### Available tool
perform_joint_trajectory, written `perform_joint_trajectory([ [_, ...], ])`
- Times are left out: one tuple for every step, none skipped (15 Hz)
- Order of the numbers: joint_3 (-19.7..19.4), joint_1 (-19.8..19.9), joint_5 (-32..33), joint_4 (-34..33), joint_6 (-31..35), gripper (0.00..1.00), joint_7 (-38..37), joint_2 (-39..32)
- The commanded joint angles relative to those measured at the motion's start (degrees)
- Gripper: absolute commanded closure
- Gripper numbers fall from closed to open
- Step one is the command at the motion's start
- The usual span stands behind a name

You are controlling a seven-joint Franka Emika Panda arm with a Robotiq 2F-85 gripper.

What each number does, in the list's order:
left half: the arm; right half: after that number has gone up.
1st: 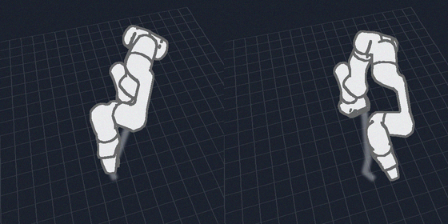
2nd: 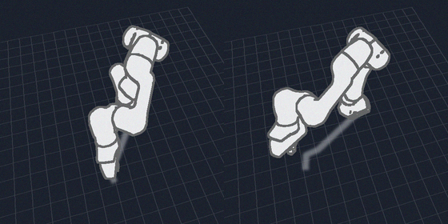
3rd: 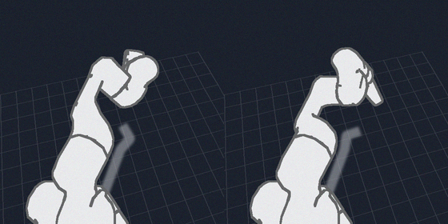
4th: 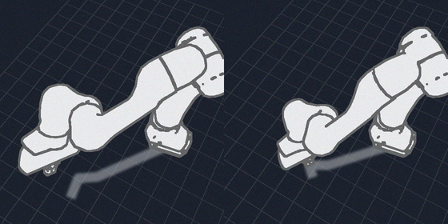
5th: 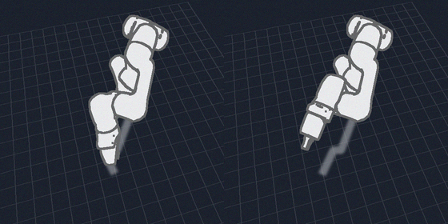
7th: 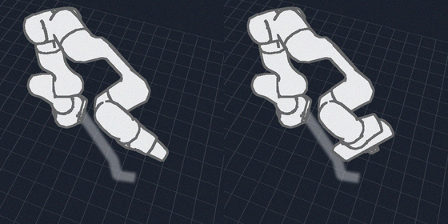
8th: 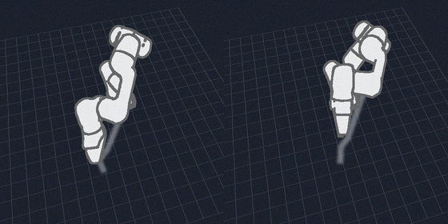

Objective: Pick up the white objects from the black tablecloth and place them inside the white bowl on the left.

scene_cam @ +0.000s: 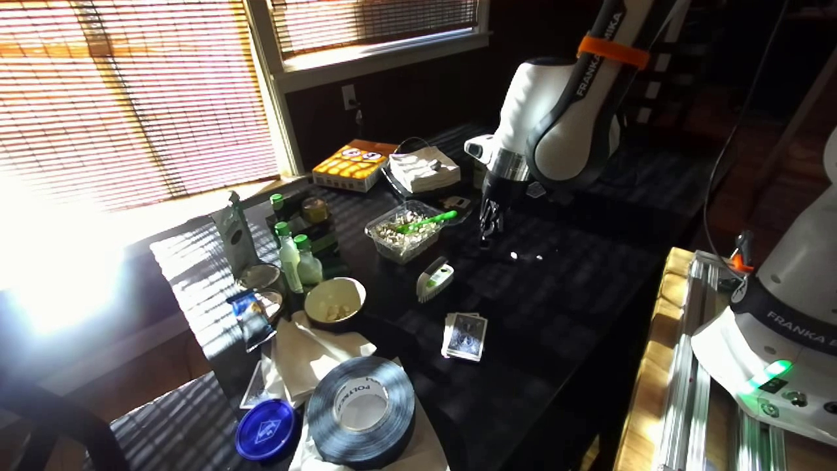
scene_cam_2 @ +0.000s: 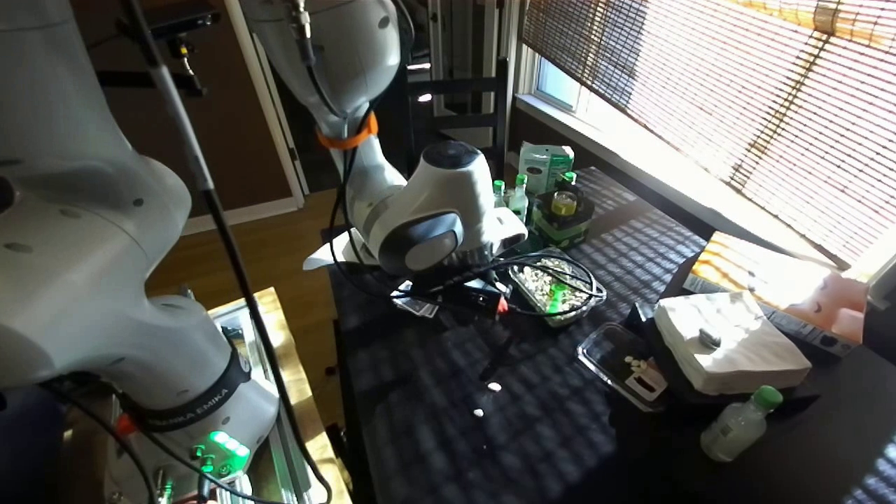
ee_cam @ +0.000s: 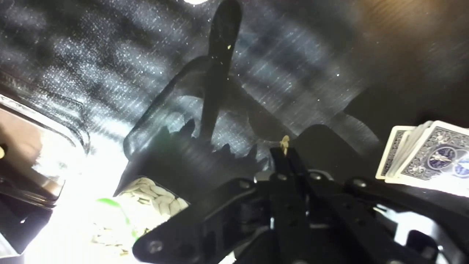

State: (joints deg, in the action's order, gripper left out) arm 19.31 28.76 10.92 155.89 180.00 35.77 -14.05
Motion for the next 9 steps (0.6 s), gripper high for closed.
perform_joint_trajectory([
  [0.06, 0.3, 0.0, 0.0, -0.02, 0.97, 0.26, 0.0],
  [0.06, 0.67, 0.0, 0.0, -0.03, 0.97, 0.62, 0.0],
  [0.81, 0.58, -0.14, -0.48, 1.16, 0.99, 0.61, -0.52],
  [1.78, -0.61, -0.34, -1.38, 2.29, 0.99, -0.04, -0.43],
  [3.21, -1.56, -0.41, -2.03, 3.45, 0.99, -0.37, 0.08],
  [5.06, -2.33, -0.28, -2.7, 4.72, 0.99, -0.34, 0.57],
  [7.05, -3.28, -0.21, -3.85, 5.84, 0.99, -0.47, 0.72],
  [8.6, -4.92, -0.14, -5.47, 5.76, 0.99, -0.61, 0.56],
  [8.9, -7.3, -0.02, -7.34, 4.9, 0.99, -0.46, 0.39],
])
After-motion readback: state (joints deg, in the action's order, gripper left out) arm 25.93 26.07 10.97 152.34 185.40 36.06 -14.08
